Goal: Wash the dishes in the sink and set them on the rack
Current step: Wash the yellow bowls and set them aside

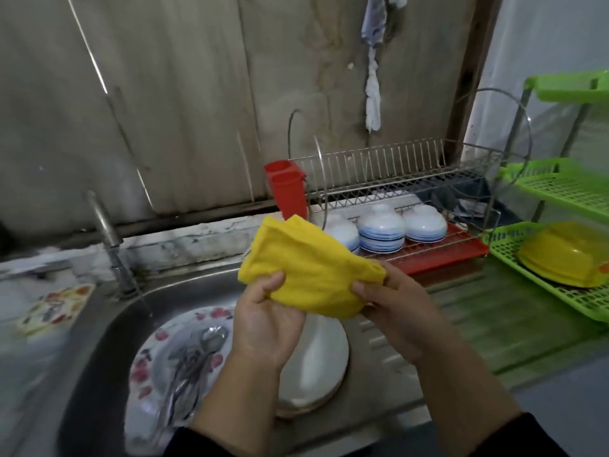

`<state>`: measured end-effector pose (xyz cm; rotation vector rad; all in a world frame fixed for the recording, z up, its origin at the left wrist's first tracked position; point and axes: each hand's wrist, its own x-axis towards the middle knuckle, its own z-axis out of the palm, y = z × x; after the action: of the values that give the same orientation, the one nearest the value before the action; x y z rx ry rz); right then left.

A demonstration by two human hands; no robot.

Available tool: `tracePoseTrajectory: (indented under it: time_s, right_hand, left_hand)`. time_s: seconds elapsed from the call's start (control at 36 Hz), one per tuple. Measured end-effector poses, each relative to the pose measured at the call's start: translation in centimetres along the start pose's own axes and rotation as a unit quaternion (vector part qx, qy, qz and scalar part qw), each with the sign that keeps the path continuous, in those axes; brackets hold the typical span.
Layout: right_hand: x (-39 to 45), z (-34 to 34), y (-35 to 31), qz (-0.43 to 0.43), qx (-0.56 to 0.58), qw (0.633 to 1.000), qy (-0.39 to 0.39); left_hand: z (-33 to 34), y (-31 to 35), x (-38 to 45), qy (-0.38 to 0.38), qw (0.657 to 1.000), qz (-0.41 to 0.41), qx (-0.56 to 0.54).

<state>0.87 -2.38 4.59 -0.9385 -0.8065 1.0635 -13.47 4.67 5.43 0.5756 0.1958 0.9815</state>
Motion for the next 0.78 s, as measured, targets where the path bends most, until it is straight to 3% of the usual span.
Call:
tracePoseTrajectory:
  time_s: [0.14, 0.31, 0.44, 0.61, 0.69, 0.78]
  right_hand:
    - [-0.3, 3.5, 0.4, -0.039, 0.006, 0.999, 0.001]
    - [0.2, 6.2, 1.2, -0.035, -0.006, 0.999, 0.028]
    - [0.3, 7.7, 1.0, -0.051, -0.031, 0.997, 0.054]
    - [0.7, 8.8, 0.3, -0.040, -0.114, 0.993, 0.009]
    - [1.4, 9.1, 0.3, 0.007, -0.071, 0.997, -0.008]
    - [2.5, 9.2, 0.4, 0.036, -0.023, 0.999, 0.021]
  left_hand:
    - [-2.7, 3.5, -2.5, -0.006, 0.995, 0.055, 0.082]
    - [-5.4, 6.1, -4.8, -0.021, 0.977, 0.044, 0.209]
    - [-6.3, 6.8, -6.0, 0.009, 0.951, 0.038, 0.308]
    - [-6.5, 6.8, -5.9, 0.165, 0.968, -0.018, 0.188]
    - [-6.6, 6.9, -4.9, 0.250, 0.958, -0.042, 0.132]
    - [-6.1, 7.0, -4.3, 0.283, 0.951, -0.074, 0.102]
